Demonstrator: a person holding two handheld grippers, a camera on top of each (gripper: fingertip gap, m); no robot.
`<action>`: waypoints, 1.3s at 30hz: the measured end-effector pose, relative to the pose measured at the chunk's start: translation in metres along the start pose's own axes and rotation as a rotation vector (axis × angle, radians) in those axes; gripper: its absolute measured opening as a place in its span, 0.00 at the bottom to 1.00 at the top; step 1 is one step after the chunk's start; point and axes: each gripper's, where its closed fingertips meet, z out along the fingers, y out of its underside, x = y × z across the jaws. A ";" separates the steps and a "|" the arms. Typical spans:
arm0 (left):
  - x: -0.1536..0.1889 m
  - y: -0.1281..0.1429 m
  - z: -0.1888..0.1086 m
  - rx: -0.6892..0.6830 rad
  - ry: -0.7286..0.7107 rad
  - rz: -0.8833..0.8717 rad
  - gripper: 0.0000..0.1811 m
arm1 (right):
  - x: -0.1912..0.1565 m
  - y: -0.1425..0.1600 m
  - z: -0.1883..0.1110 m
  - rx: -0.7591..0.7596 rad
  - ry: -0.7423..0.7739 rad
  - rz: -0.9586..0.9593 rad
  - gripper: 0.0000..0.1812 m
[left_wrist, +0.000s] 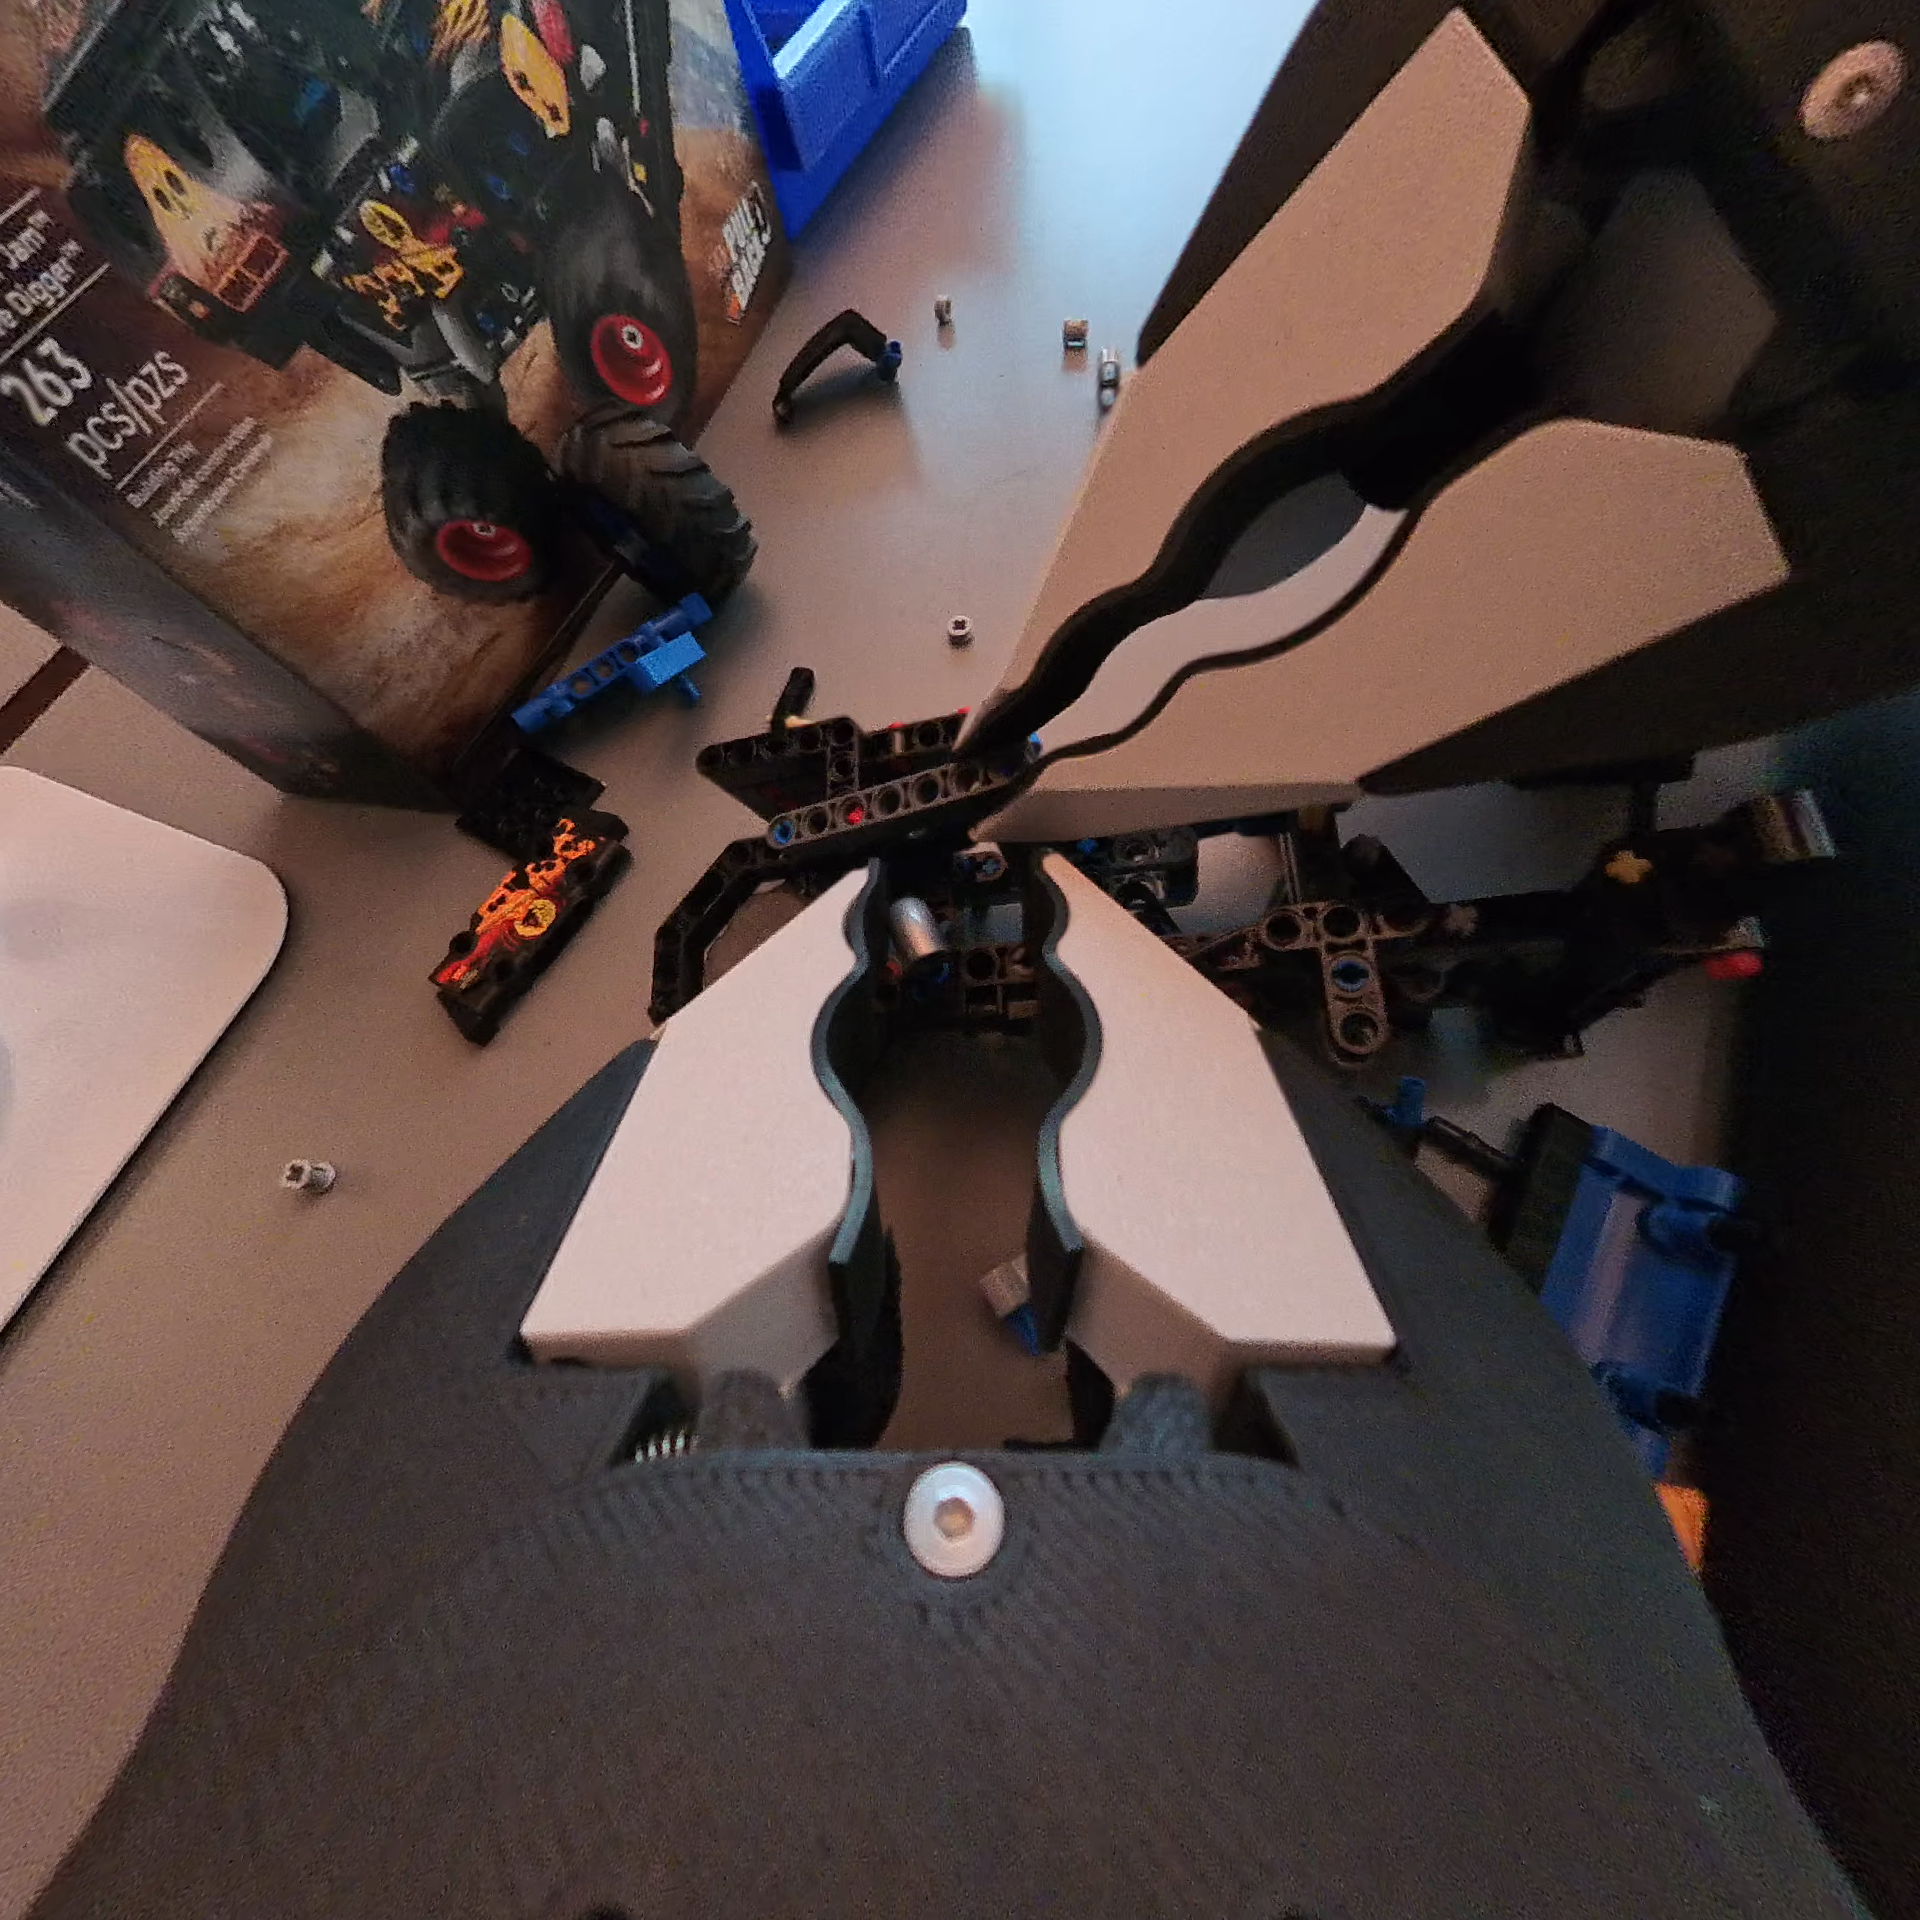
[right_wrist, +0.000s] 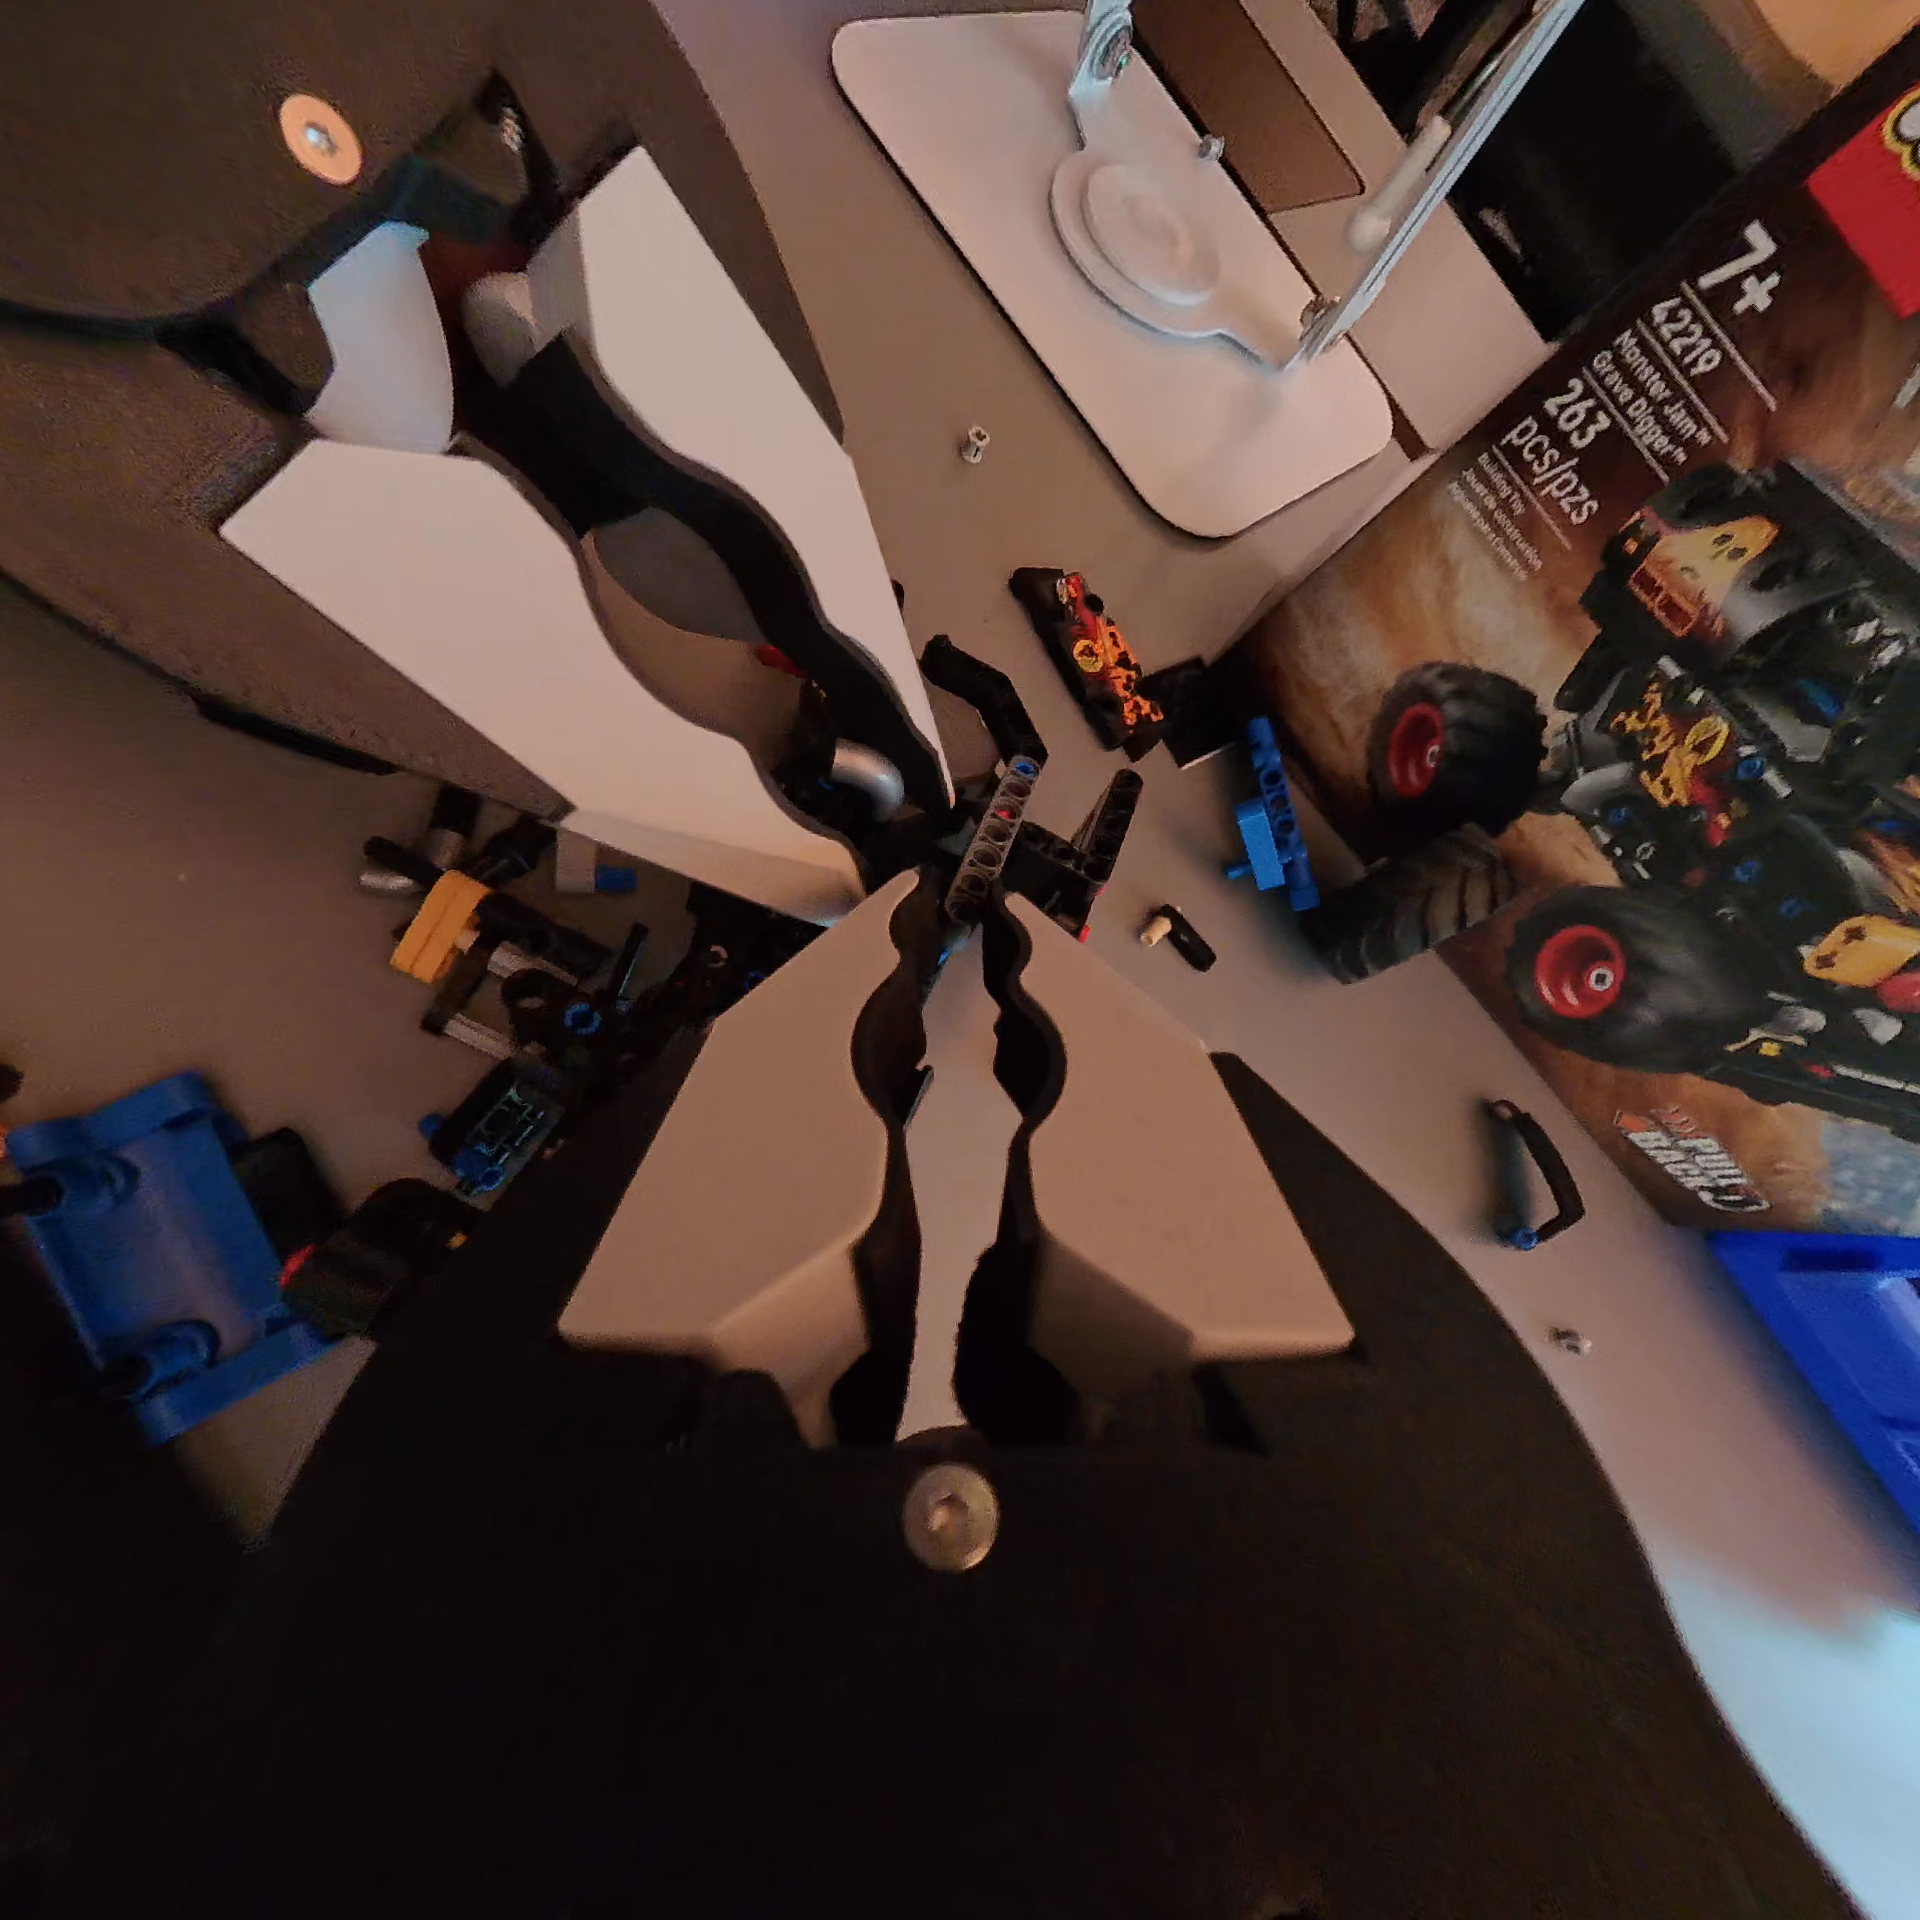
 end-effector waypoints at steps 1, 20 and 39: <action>-0.001 0.000 0.000 0.000 0.001 -0.006 0.13 | 0.000 0.000 0.000 0.007 -0.001 -0.006 0.02; 0.000 0.003 -0.002 -0.013 0.064 -0.056 0.16 | 0.032 0.031 -0.033 -0.045 -0.111 0.130 0.04; -0.017 0.023 -0.021 -0.055 0.084 -0.147 0.18 | -0.049 0.021 -0.025 -0.102 -0.445 0.201 0.20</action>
